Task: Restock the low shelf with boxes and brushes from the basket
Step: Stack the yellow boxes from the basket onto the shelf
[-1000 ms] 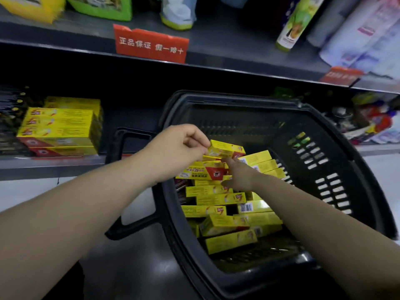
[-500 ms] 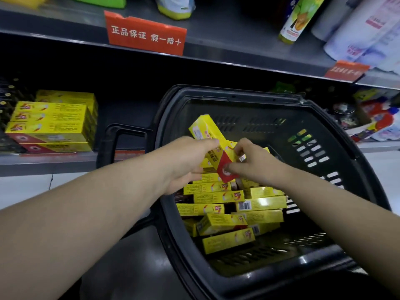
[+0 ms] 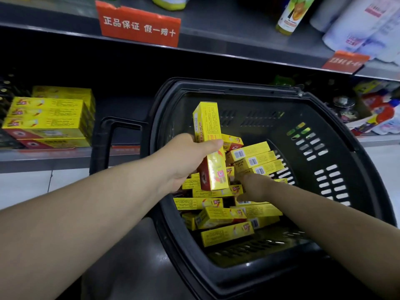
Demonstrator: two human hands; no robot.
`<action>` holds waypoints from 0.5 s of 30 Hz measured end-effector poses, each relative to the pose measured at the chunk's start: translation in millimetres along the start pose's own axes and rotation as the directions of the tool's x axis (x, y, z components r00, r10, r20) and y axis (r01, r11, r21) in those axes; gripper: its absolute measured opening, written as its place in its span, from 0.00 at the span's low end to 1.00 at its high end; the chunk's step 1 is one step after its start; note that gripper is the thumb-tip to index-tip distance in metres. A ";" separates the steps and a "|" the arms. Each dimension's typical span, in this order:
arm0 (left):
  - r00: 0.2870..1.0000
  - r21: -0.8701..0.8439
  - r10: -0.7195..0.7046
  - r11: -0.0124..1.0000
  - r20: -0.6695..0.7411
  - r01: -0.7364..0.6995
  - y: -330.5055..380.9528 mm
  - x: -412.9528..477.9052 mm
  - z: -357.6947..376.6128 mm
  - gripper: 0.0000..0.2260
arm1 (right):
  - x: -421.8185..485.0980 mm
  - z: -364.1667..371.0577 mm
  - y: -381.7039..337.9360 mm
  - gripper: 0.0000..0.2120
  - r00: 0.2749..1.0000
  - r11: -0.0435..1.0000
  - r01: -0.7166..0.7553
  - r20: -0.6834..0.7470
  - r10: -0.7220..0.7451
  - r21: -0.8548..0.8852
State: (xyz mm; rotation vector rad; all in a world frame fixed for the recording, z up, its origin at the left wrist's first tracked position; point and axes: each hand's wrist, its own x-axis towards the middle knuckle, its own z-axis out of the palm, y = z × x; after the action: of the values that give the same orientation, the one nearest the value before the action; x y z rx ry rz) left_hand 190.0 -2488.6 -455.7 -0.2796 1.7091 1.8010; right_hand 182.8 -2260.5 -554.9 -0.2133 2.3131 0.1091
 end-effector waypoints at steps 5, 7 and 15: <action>0.997 -0.010 0.000 1.000 0.073 0.001 5.3 -5.6 -2.6 0.08 | 3.4 1.7 -6.0 0.17 0.989 0.986 0.015 -0.140 -0.038 -0.166; 0.997 -0.021 -0.015 1.000 0.075 0.017 4.9 -6.6 -3.3 0.07 | -1.2 -3.6 -10.3 0.17 0.988 0.973 0.028 -0.141 -0.062 -0.227; 0.997 -0.118 -0.046 0.992 0.065 0.053 1.7 -4.5 -6.0 0.08 | -76.3 -75.1 -6.8 0.12 0.844 0.929 0.032 -0.507 0.173 0.370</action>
State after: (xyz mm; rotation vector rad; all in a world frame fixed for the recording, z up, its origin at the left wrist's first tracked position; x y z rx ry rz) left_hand 190.9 -2495.6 -452.7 -0.3111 1.5414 1.8592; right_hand 181.4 -2269.0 -448.0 0.0471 2.8417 -0.3968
